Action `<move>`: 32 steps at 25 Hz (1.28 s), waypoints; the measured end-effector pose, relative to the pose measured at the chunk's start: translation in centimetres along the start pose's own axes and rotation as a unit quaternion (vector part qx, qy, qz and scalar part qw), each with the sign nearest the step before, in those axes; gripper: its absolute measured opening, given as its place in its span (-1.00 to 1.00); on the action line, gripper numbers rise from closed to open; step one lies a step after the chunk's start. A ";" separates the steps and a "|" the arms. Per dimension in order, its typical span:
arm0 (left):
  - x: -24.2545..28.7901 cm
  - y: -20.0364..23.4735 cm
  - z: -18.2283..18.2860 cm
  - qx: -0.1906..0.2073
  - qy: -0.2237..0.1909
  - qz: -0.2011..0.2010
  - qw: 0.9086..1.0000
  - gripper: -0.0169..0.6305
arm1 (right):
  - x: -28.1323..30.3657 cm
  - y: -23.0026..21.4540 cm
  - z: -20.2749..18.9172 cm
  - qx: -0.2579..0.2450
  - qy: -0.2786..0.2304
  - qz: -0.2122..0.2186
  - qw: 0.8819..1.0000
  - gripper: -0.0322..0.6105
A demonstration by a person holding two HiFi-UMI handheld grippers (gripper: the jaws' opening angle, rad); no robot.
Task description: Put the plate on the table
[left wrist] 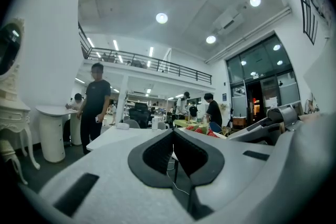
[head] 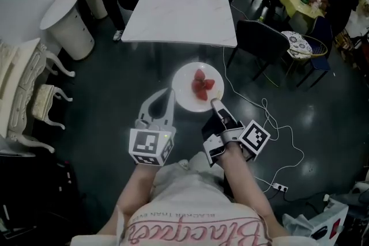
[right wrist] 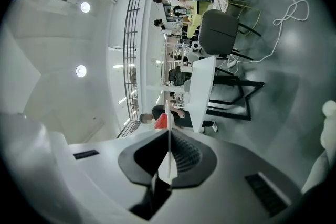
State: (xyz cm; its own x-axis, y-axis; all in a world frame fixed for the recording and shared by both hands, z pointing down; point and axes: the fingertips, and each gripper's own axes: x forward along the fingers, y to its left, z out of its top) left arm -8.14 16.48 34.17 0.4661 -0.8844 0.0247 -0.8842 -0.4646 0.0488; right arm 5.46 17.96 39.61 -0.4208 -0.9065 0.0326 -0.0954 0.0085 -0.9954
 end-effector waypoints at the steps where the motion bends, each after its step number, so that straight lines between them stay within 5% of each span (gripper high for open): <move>1: 0.8 0.5 -0.2 -0.003 0.003 -0.001 1.000 -0.93 | 0.7 -0.2 0.3 0.000 -0.001 -0.002 1.000 -0.86; 16: 14.0 5.7 -1.1 -0.017 0.022 -0.003 1.000 -0.93 | 12.5 -2.2 7.8 0.013 0.003 -0.010 1.000 -0.86; 32: 33.3 10.3 0.4 -0.010 0.022 0.032 0.999 -0.93 | 28.6 -2.9 21.0 0.021 0.040 -0.008 0.999 -0.86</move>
State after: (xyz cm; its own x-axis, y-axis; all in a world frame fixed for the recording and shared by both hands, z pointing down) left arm -1.74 -17.78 35.10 0.4096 -0.9094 0.0725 -0.9117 -0.4054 0.0662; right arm 12.63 -16.82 41.50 -0.4906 -0.8697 0.0548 -0.0655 -0.0259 -0.9975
